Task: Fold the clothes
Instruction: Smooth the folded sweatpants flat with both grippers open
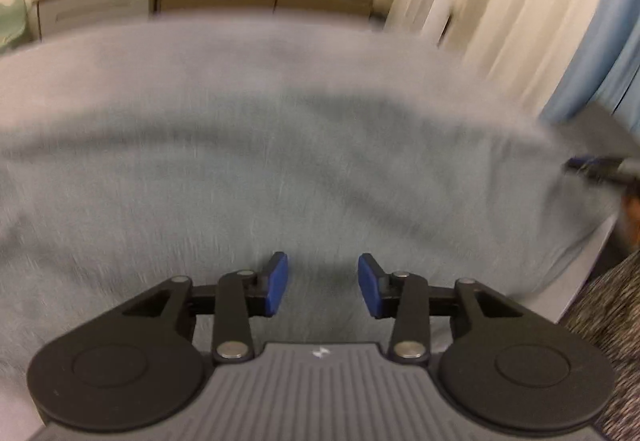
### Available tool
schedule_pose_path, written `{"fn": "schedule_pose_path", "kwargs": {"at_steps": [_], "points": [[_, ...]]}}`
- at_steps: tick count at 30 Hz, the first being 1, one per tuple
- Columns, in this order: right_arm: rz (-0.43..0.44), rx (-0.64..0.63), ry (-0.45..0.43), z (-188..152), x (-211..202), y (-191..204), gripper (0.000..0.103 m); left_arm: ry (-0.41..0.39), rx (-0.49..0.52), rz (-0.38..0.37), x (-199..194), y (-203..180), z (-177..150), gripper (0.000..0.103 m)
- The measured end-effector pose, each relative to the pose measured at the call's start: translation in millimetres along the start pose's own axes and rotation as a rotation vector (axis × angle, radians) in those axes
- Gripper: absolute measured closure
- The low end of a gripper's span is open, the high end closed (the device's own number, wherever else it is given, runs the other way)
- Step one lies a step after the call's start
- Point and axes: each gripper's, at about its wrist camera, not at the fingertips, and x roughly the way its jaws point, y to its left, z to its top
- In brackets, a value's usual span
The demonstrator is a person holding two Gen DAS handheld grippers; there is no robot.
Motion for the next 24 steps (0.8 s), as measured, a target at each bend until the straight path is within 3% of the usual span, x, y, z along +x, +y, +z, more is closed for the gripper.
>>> {"fn": "schedule_pose_path", "kwargs": {"at_steps": [3, 5, 7, 9, 11, 13, 16, 18, 20, 22, 24], "points": [[-0.159, 0.198, 0.169, -25, 35, -70, 0.086, 0.038, 0.049, 0.053, 4, -7, 0, 0.068], [-0.181, 0.230, 0.141, -31, 28, -83, 0.083, -0.005, 0.019, 0.016, -3, -7, 0, 0.068], [-0.211, 0.201, 0.059, -35, 12, -78, 0.080, -0.056, 0.033, -0.018, -10, -11, 1, 0.065], [-0.123, 0.156, -0.017, -36, -2, -65, 0.072, 0.011, 0.037, 0.035, 4, -10, -2, 0.067], [-0.113, 0.109, 0.048, -39, 13, -60, 0.054, 0.015, 0.041, 0.042, 5, -6, -6, 0.067], [-0.140, 0.087, 0.093, -37, 26, -60, 0.049, -0.035, 0.029, 0.047, -14, 5, -1, 0.067], [-0.232, 0.069, 0.063, -32, 24, -55, 0.059, -0.138, -0.101, 0.133, -53, 58, 8, 0.066], [-0.174, 0.034, -0.043, -27, 9, -41, 0.057, -0.155, -0.246, 0.234, -71, 112, 13, 0.067], [-0.115, 0.020, -0.010, -27, 18, -34, 0.053, -0.142, -0.393, 0.339, -80, 166, 14, 0.067], [-0.133, 0.022, 0.051, -32, 35, -35, 0.046, -0.128, -0.496, 0.414, -81, 208, 15, 0.067], [-0.144, 0.078, 0.071, -29, 37, -47, 0.046, -0.104, -0.572, 0.463, -76, 231, 11, 0.068]]}}
